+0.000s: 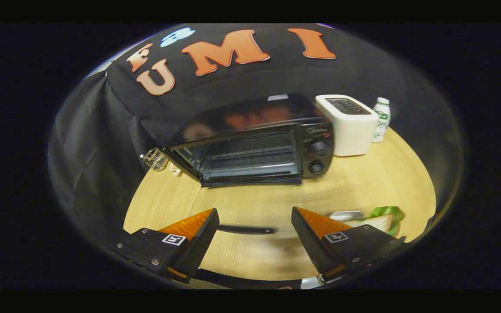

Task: Open the toaster oven, put the food inside, and close the toaster oven door.

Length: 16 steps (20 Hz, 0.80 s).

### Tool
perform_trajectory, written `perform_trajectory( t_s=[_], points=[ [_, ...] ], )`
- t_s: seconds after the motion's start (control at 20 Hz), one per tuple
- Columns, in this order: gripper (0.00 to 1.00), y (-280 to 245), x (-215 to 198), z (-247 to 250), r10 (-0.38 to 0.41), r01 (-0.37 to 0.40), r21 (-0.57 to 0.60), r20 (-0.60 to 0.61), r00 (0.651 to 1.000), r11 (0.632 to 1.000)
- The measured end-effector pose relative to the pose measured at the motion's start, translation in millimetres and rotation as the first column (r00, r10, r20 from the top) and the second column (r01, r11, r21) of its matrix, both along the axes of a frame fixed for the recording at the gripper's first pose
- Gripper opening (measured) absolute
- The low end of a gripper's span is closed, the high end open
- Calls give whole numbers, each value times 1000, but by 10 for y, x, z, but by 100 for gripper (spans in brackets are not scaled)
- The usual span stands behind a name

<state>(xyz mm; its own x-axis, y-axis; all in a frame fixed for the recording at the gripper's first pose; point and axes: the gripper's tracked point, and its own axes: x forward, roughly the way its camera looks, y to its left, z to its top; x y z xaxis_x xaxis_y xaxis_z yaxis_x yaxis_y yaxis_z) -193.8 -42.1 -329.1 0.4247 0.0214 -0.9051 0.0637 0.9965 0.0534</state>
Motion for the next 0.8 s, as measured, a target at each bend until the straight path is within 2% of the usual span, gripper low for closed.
perform_trajectory(
  t_s=[0.2,0.4,0.6,0.8],
  points=[
    [98,-730,-127,197,-41,39,-151,-12,999,988],
    [92,-1277,-289,337,-12,6,-315,-19,1000,949],
    [91,-1554,-558,175,-101,72,-299,-85,991,952],
    [91,-1744,-816,-14,-134,84,-297,-152,979,951]
  ],
)
